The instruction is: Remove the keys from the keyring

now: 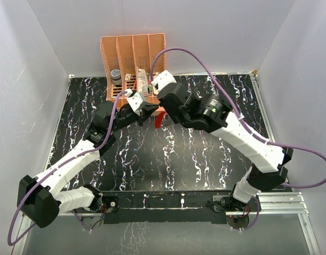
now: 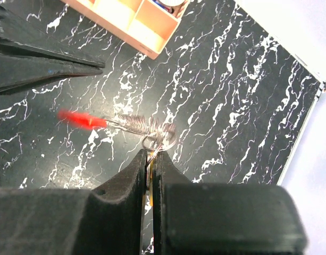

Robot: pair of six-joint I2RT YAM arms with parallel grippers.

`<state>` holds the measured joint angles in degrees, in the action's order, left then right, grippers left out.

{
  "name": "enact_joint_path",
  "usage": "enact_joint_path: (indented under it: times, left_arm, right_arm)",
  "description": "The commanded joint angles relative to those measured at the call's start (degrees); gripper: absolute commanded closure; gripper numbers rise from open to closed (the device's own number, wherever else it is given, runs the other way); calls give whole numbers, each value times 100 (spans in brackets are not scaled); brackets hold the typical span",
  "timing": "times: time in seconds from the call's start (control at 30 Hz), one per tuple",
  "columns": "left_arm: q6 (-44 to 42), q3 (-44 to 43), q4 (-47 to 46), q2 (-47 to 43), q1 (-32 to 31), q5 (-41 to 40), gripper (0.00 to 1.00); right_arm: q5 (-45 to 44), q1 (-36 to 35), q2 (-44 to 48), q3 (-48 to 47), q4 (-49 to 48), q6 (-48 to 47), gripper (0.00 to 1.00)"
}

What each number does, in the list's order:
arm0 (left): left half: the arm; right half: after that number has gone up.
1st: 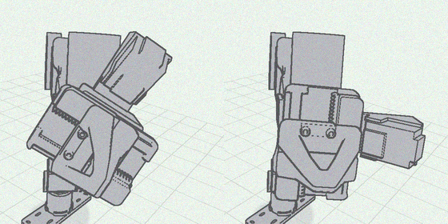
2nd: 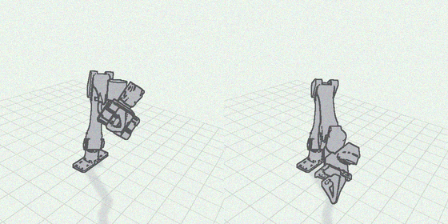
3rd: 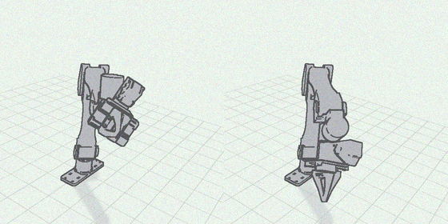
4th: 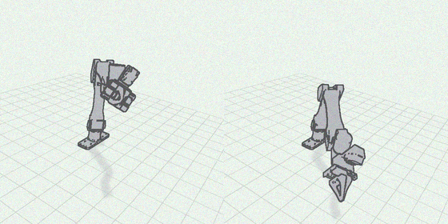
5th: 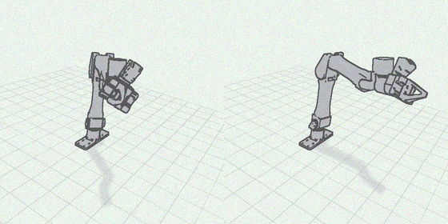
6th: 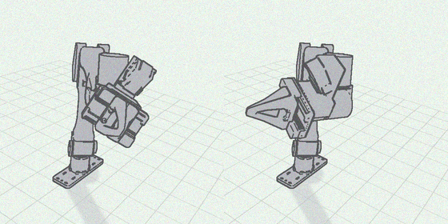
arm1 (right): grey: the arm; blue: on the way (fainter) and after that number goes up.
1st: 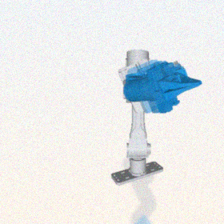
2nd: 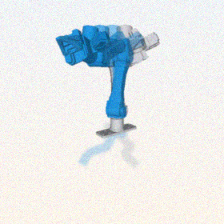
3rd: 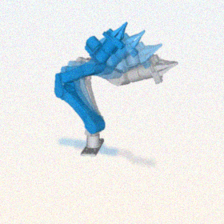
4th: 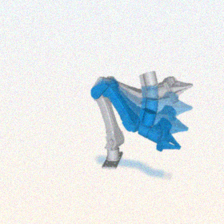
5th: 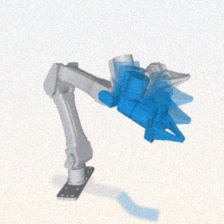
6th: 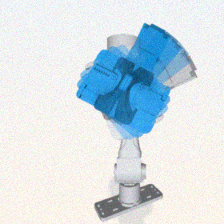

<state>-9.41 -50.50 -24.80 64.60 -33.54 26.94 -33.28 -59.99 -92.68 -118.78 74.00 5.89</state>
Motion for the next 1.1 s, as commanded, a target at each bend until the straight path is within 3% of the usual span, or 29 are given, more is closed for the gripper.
enact_joint_path:
  times: [0.0, 0.1, 0.33, 0.57, 0.8, 1.07]
  left_arm:
    - [-73, 22, 248, 60, 31, -315, 100]
    - [62, 58, 157, 96, 26, -327, 100]
    - [386, -61, -427, -73, 28, -76, 79]
    - [732, -268, -1049, -366, 22, 525, 73]
    - [761, -504, -855, -293, 27, 722, 72]
    - [500, -213, -579, -667, 24, 215, 72]
  right_arm:
    - [-369, -4, 516, -301, -388, -62, 100]
    - [-322, -4, 656, -126, -648, -167, 100]
    - [-295, -4, 586, -131, -592, -220, 100]
    - [-156, -4, 611, -87, -638, -224, 100]
    - [346, -15, -27, -871, 39, -281, 100]
    - [1619, -20, -13, -725, 130, 49, 100]
